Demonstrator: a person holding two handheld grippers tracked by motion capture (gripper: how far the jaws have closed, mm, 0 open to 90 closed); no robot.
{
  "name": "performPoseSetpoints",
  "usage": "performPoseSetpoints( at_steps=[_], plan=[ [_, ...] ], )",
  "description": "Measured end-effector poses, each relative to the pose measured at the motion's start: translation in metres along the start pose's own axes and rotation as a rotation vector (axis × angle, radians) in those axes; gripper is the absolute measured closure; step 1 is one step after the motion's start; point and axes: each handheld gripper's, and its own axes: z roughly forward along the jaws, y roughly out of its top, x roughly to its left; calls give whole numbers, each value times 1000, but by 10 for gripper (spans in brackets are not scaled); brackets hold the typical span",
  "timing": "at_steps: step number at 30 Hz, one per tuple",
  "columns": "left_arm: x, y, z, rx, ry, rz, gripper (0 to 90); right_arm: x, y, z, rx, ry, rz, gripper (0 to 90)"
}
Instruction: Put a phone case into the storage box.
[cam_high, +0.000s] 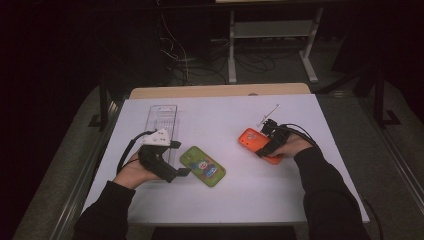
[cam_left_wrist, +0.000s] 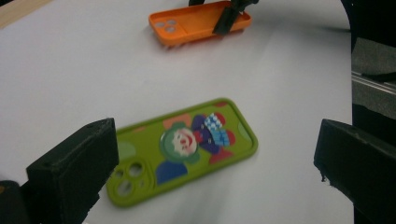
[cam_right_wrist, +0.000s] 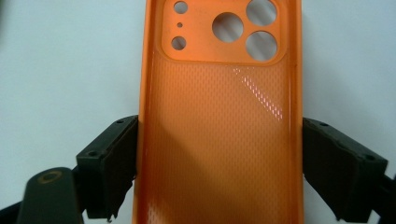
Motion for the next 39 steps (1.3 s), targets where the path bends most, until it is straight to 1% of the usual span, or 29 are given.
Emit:
performPoseSetpoints(
  at_steps=[2, 3, 4, 7, 8, 9, 10, 12, 13, 14, 16, 17, 18, 19, 21, 22, 23, 24, 25, 26, 28, 29, 30, 32, 33, 34, 37, 38, 39],
  plan=[
    [0, 4, 4, -1, -6, 7, 0, 4, 1, -3, -4, 12, -25, 150],
    [1, 9, 8, 6, -12, 18, 0, 4, 1, -3, -4, 12, -25, 150],
    [1, 12, 11, 11, -15, 28, 0, 6, 1, -5, -7, 25, -40, 150],
    [4, 29, 26, 16, -46, 63, 0, 15, 2, -11, -32, 41, -83, 150],
    [4, 29, 26, 16, -46, 63, 0, 15, 2, -11, -32, 41, -83, 150],
    [5, 32, 29, 19, -54, 69, 0, 17, 2, -12, -39, 51, -107, 150],
    [5, 35, 33, 24, -60, 81, 0, 24, 3, -15, -50, 64, -136, 150],
    [5, 41, 40, 33, -73, 101, 0, 31, 5, -18, -58, 78, -175, 149],
    [5, 44, 46, 44, -90, 114, 0, 34, 5, -19, -66, 85, -194, 150],
    [5, 44, 46, 44, -90, 114, 0, 38, 6, -20, -68, 94, -210, 150],
    [5, 48, 54, 80, -107, 145, 0, 46, 7, -20, -65, 111, -241, 150],
    [5, 48, 54, 80, -107, 145, 0, 49, 8, -20, -55, 114, -263, 150],
    [5, 48, 59, 84, -129, 143, 0, 52, 9, -20, -47, 119, -278, 150],
    [5, 48, 59, 84, -129, 143, 0, 55, 9, -20, -44, 123, -288, 149],
    [4, 48, 67, 117, -144, 177, 0, 59, 9, -19, -39, 137, -308, 149],
    [2, 48, 69, 128, -143, 181, 0, 62, 9, -18, -34, 144, -321, 150],
    [2, 48, 69, 128, -143, 181, 0, 62, 9, -18, -34, 144, -321, 150],
    [2, 48, 71, 135, -140, 197, 0, 67, 10, -17, -24, 155, -340, 150],
    [2, 47, 72, 141, -143, 205, 0, 67, 10, -17, -24, 155, -340, 150],
    [1, 46, 73, 146, -149, 210, 0, 72, 11, -17, -21, 171, -361, 150],
    [-2, 45, 76, 167, -158, 235, 0, 75, 11, -17, -21, 185, -379, 149],
    [-2, 45, 76, 167, -158, 235, 0, 75, 11, -17, -21, 185, -379, 149],
    [-5, 44, 77, 170, -166, 241, 0, 80, 13, -16, -18, 198, -400, 149],
    [-5, 44, 78, 178, -168, 250, 0, 81, 14, -17, -20, 199, -408, 149],
    [-7, 44, 79, 182, -180, 250, 0, 83, 14, -18, -23, 204, -414, 149],
    [-8, 43, 80, 193, -192, 249, 0, 85, 15, -18, -27, 225, -425, 149],
    [-11, 42, 85, 204, -209, 266, 0, 92, 17, -21, -31, 230, -461, 149],
    [-11, 43, 86, 206, -212, 275, 0, 96, 19, -23, -38, 225, -491, 149],
    [-12, 42, 88, 215, -219, 264, 0, 96, 19, -23, -38, 225, -491, 149]
  ],
)
